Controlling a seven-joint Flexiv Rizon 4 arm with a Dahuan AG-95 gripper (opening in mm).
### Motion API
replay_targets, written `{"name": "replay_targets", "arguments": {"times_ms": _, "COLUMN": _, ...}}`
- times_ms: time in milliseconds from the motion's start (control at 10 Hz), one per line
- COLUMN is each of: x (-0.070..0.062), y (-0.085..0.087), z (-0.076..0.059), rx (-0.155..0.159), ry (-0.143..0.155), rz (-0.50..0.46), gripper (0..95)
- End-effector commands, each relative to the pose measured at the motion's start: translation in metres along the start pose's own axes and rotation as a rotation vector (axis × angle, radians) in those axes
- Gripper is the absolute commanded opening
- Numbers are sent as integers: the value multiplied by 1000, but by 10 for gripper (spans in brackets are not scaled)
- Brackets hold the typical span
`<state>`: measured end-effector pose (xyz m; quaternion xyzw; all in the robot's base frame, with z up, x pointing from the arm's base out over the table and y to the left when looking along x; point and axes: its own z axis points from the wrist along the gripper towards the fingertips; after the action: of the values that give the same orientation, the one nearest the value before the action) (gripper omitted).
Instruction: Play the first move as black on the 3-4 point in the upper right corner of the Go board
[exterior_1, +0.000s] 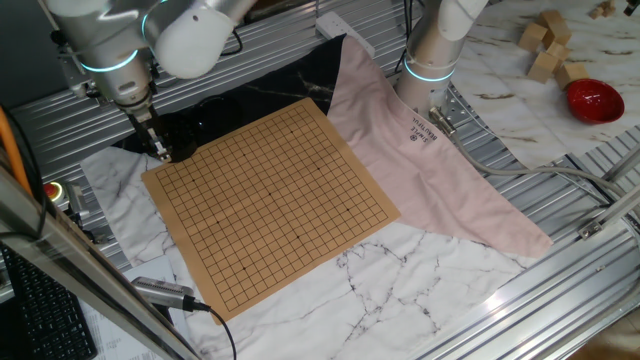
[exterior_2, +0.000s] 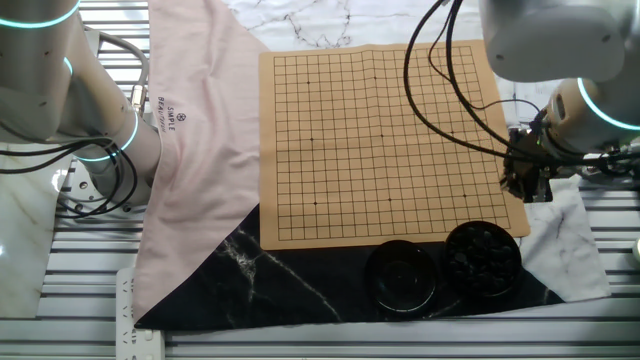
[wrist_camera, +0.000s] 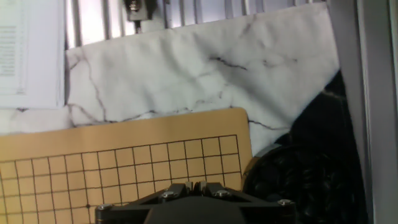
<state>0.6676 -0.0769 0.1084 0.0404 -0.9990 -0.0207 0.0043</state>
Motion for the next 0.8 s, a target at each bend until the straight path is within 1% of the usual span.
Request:
{"name": "replay_targets", "arguments": {"times_ms": 100, "x": 0, "y": 0, "z": 0, "rx": 30, "ry": -48, "rz": -1, "gripper": 0}}
{"name": "replay_targets", "arguments": {"times_ms": 200, "x": 0, "y": 0, "z": 0, "rx": 27, "ry": -48, "rz": -7, "gripper": 0}}
{"name": "replay_targets", "arguments": {"times_ms": 300, "x": 4, "y": 2, "z": -7, "rx": 26, "ry": -44, "rz": -18, "gripper": 0}}
{"name": "replay_targets", "arguments": {"times_ms": 400, "x": 8, "y": 6, "z": -8, "rx": 26, "ry": -45, "rz": -6, "gripper": 0}}
{"name": "replay_targets", "arguments": {"times_ms": 500, "x": 8, "y": 7, "z": -9, "rx": 20, "ry": -41, "rz": 7, "gripper": 0}}
{"name": "replay_targets", "arguments": {"times_ms": 600, "x": 8, "y": 7, "z": -9, "rx": -1, "ry": -41, "rz": 22, "gripper": 0}}
{"name": "replay_targets", "arguments": {"times_ms": 700, "x": 8, "y": 7, "z": -9, "rx": -13, "ry": -36, "rz": 58, "gripper": 0}}
{"name": "replay_targets", "arguments": {"times_ms": 800, "x": 8, "y": 7, "z": -8, "rx": -8, "ry": -31, "rz": 87, "gripper": 0}}
